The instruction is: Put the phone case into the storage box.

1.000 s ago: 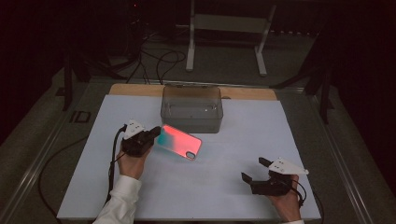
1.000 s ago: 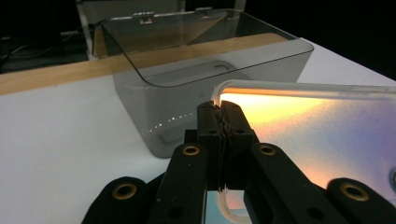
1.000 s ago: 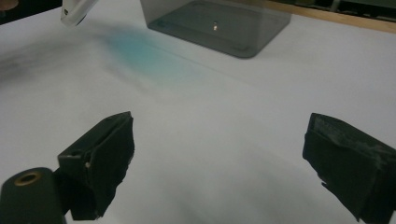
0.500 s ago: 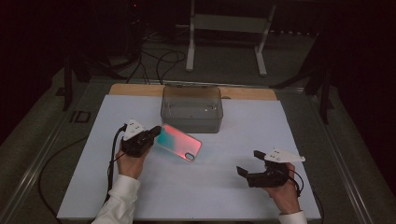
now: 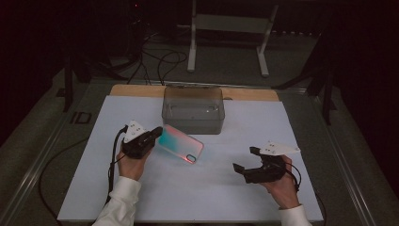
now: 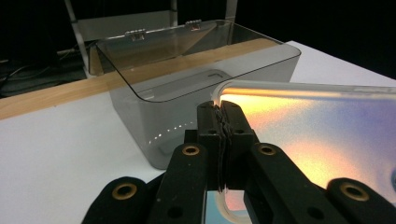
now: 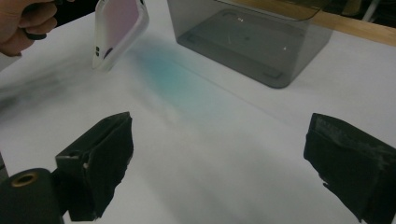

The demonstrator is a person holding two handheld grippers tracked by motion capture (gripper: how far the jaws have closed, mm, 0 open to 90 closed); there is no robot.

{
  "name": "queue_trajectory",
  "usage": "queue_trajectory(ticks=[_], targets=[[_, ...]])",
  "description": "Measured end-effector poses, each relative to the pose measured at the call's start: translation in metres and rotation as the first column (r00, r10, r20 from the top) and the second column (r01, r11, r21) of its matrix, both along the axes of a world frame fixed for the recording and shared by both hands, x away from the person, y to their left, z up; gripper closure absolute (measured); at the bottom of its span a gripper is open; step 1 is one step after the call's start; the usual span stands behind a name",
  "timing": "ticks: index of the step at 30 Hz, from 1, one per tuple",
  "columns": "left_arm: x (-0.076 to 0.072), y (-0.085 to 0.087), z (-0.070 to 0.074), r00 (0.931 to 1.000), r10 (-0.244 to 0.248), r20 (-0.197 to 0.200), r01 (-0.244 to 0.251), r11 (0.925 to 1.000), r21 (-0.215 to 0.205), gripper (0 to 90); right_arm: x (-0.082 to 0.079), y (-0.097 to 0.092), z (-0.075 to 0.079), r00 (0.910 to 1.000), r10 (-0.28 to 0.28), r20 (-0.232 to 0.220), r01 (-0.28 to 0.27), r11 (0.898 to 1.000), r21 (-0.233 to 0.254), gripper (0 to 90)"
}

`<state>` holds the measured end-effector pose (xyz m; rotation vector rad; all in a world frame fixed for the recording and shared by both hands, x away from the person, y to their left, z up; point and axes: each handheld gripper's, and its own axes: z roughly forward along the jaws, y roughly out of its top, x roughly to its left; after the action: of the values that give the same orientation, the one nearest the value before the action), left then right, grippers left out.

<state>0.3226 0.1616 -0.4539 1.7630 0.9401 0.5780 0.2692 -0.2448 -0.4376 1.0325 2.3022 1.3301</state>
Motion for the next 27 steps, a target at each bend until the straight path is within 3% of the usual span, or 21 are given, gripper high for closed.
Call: queue_trajectory(ticks=[6, 14, 27], targets=[[0.0, 0.001, 0.001, 1.0, -0.003, 0.007, 0.003, 1.0, -0.001, 88.9, 0.004, 0.005, 0.004, 0.9999, 0.01, -0.003, -0.01, 1.0, 0.0, 8.3], [-0.002, 0.0, 0.002, 0.9998, -0.01, 0.017, 0.01, 0.9999, -0.003, 88.9, 0.012, 0.018, 0.016, 0.9993, 0.037, -0.01, -0.038, 0.998, -0.05, 8.3], [-0.003, -0.001, 0.002, 0.9992, -0.025, 0.03, 0.025, 0.9997, -0.002, 88.9, 0.026, 0.036, 0.036, 0.9983, 0.057, -0.013, -0.058, 0.995, -0.076, 8.3]])
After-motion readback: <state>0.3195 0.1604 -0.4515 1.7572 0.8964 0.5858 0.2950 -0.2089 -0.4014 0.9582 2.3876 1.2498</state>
